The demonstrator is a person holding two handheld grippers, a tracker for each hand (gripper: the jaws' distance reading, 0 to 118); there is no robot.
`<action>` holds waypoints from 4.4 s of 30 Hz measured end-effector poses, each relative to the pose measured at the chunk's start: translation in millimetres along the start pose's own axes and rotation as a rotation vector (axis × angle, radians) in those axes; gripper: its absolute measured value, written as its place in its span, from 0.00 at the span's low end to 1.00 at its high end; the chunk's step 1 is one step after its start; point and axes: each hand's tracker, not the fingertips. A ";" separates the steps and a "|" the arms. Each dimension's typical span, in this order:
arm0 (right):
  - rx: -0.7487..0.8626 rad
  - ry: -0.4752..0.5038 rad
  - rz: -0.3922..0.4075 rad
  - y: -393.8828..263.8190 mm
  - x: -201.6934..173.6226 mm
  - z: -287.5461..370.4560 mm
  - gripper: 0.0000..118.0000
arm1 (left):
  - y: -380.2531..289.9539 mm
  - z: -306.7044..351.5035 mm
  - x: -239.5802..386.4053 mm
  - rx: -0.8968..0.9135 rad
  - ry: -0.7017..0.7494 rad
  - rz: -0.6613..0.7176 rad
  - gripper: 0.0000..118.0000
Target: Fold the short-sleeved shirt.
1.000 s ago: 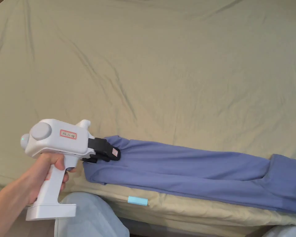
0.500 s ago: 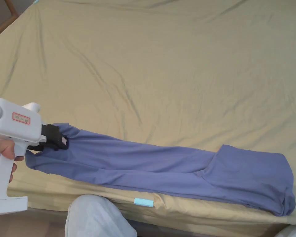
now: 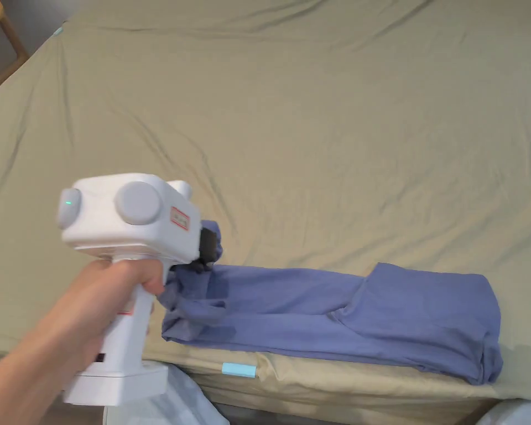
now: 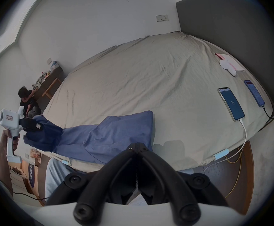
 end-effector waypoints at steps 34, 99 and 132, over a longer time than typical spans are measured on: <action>-0.096 0.050 -0.126 -24.9 23.3 -20.7 0.07 | -21.7 -108.9 31.1 -0.076 0.665 -0.241 0.02; -0.122 0.029 -0.011 -7.2 -41.8 -17.8 0.07 | -21.6 -71.1 -150.1 -0.115 -0.535 0.291 0.09; -0.108 0.056 -0.143 -39.8 12.6 -5.5 0.07 | -28.3 -60.0 146.6 -0.153 0.212 -0.616 0.28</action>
